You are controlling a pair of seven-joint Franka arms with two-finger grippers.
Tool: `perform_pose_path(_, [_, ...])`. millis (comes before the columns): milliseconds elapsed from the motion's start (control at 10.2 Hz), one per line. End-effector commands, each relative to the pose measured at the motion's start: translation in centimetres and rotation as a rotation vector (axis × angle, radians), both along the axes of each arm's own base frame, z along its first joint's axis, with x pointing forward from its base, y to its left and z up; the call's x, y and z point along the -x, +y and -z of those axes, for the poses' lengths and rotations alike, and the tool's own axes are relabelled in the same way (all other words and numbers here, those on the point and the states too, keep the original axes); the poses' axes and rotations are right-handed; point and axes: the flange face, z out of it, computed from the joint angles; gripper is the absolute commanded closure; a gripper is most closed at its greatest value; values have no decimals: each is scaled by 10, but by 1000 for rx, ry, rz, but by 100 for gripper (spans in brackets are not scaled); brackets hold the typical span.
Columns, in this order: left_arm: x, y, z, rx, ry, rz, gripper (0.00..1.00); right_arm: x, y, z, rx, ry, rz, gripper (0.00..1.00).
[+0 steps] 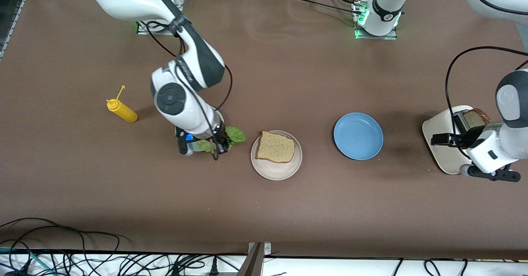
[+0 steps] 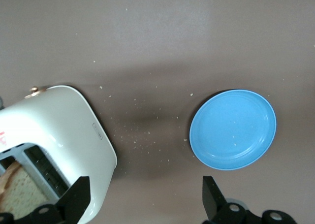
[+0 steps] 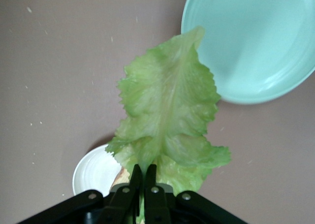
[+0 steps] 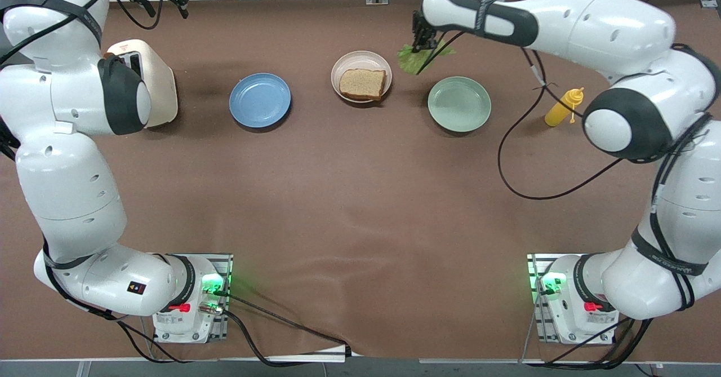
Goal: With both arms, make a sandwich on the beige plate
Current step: 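Carry the lettuce to the plate while the left gripper returns to toaster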
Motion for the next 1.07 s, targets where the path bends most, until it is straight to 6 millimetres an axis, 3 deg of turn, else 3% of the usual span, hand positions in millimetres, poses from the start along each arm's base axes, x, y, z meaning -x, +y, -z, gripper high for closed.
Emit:
perform_pose_path(0, [19, 43, -32, -31, -6, -63, 0, -5, 56, 23, -93, -37, 138, 100])
perform_pose_path(293, [23, 55, -31, -139, 26, -62, 0, 7, 99, 44, -221, -65, 212, 100])
perform_pose_path(488, [22, 46, -31, -201, 41, -31, 0, 21, 123, 74, -257, -91, 207, 100])
perform_pose_path(976, [24, 55, -32, -203, 42, -40, 0, 19, 121, 90, -270, -111, 216, 99])
